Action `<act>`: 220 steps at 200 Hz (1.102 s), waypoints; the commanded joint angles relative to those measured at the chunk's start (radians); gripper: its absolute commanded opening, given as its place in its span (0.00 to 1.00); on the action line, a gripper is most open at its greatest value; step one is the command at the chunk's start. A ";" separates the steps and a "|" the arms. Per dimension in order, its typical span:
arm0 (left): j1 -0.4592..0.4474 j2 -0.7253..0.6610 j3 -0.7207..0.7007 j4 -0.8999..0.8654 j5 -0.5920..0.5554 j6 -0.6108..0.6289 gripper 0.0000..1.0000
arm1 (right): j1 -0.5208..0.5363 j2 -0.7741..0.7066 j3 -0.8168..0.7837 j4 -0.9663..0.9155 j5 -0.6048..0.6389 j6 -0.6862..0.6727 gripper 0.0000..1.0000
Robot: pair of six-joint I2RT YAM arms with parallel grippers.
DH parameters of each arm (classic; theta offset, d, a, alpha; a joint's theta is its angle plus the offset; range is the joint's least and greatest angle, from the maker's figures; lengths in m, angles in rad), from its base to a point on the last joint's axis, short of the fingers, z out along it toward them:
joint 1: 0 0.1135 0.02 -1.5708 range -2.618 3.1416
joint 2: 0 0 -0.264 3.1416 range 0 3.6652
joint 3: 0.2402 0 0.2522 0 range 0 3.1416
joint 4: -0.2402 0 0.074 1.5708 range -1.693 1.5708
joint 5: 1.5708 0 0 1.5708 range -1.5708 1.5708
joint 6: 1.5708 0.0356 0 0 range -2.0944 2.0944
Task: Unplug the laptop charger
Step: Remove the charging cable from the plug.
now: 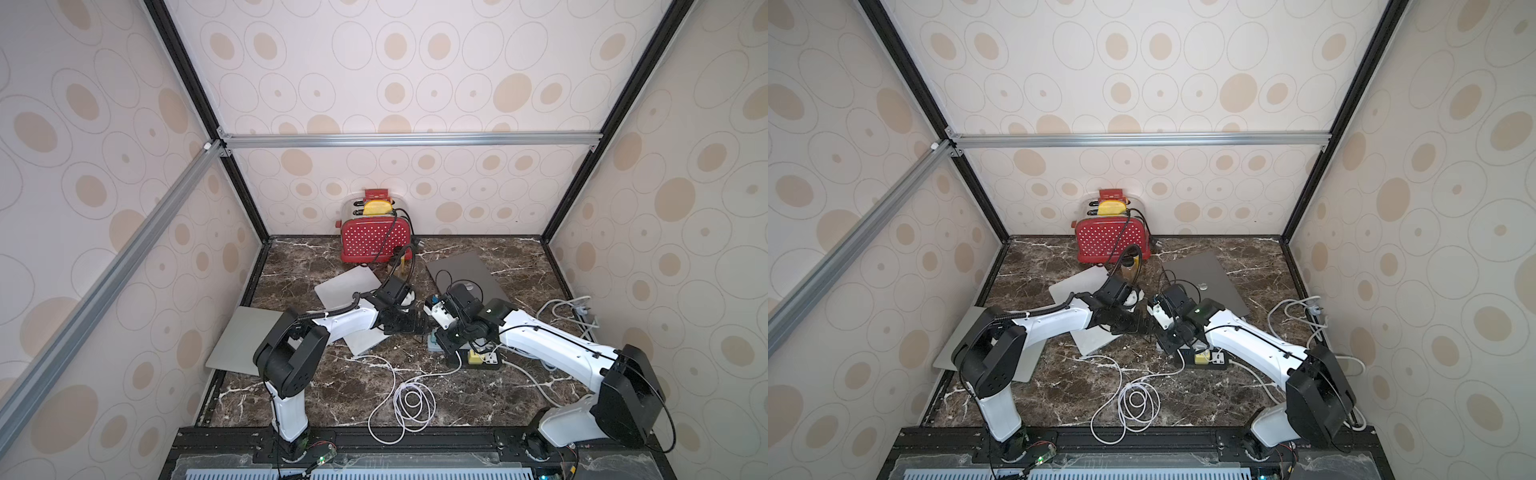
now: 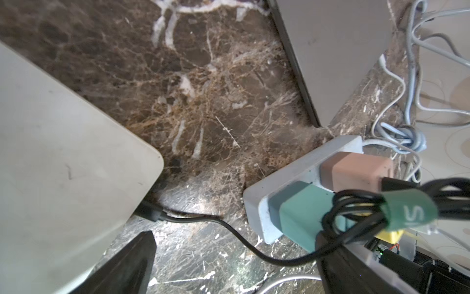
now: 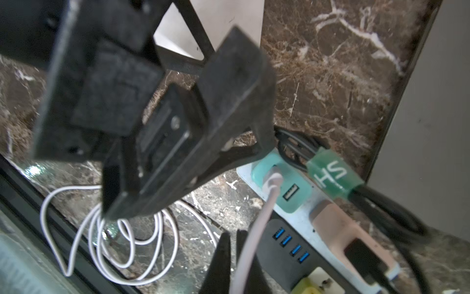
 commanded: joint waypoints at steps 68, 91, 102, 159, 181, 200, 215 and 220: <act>-0.044 0.038 -0.007 0.054 0.033 -0.041 0.99 | 0.002 -0.023 -0.043 0.042 0.013 0.014 0.00; -0.044 0.051 -0.015 0.053 0.027 -0.033 0.99 | 0.002 -0.036 -0.045 0.049 0.008 0.012 0.00; -0.044 0.063 -0.012 0.042 0.023 -0.027 0.99 | 0.002 -0.046 -0.050 0.059 0.002 0.005 0.00; -0.052 0.103 -0.018 0.035 0.004 -0.024 0.99 | 0.022 -0.195 -0.099 0.222 -0.033 -0.060 0.00; -0.052 0.128 -0.020 0.039 0.006 -0.026 0.99 | 0.022 -0.236 -0.108 0.257 0.019 -0.100 0.00; -0.054 0.140 -0.021 0.052 0.012 -0.034 0.99 | 0.023 -0.218 -0.089 0.249 0.033 -0.127 0.00; -0.056 0.144 -0.013 0.053 0.014 -0.034 0.99 | 0.022 -0.194 -0.069 0.238 0.040 -0.144 0.00; -0.056 0.145 -0.010 0.053 0.013 -0.035 0.99 | 0.022 -0.188 -0.066 0.247 0.045 -0.147 0.00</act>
